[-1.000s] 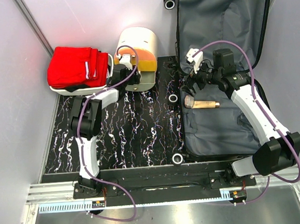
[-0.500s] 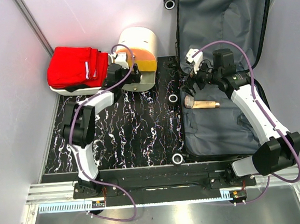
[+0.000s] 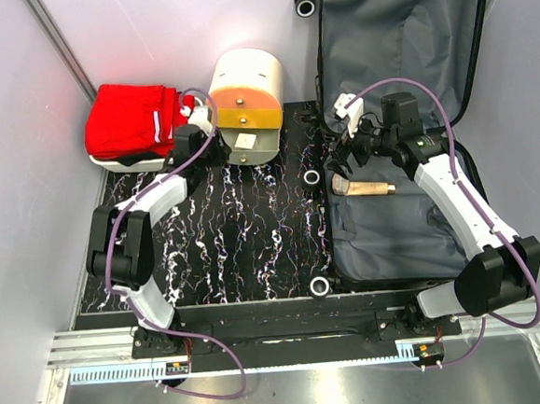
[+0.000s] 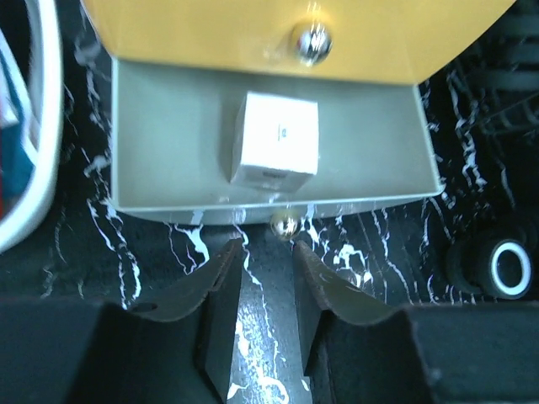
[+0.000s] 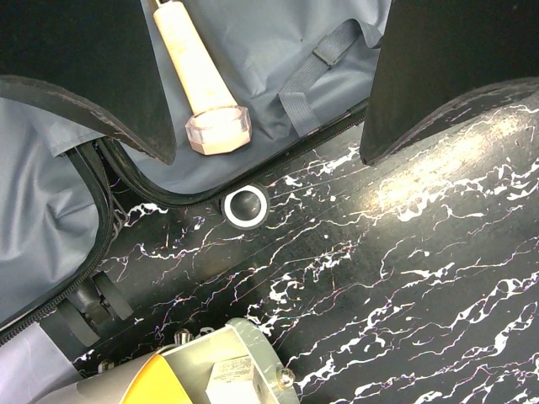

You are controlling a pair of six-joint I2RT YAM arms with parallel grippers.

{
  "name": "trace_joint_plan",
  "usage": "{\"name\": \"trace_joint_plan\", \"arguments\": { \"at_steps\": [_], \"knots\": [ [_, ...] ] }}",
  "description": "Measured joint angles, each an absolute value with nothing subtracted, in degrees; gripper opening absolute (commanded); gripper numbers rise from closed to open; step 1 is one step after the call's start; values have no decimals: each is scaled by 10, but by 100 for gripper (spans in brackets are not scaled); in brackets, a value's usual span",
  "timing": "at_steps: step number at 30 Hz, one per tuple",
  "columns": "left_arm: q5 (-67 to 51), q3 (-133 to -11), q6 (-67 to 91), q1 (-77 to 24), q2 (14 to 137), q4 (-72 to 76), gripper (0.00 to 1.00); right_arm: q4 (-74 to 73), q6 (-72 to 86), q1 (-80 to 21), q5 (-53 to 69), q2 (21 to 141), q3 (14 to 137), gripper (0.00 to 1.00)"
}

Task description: Open, take out, and arrange the luggage

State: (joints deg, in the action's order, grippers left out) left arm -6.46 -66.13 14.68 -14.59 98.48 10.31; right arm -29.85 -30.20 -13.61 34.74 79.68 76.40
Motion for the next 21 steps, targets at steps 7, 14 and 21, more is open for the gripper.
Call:
{"name": "trace_joint_plan", "arguments": {
  "at_steps": [7, 14, 21],
  "knots": [
    [-69, -674, 175, -149, 1049, 69, 36, -298, -302, -136, 350, 797, 764, 100],
    [-69, -715, 196, -149, 1114, 103, 36, -298, -302, -136, 348, 797, 764, 100],
    [-68, -796, 215, -148, 1187, 126, 37, -298, -300, -136, 334, 797, 764, 100]
  ]
}}
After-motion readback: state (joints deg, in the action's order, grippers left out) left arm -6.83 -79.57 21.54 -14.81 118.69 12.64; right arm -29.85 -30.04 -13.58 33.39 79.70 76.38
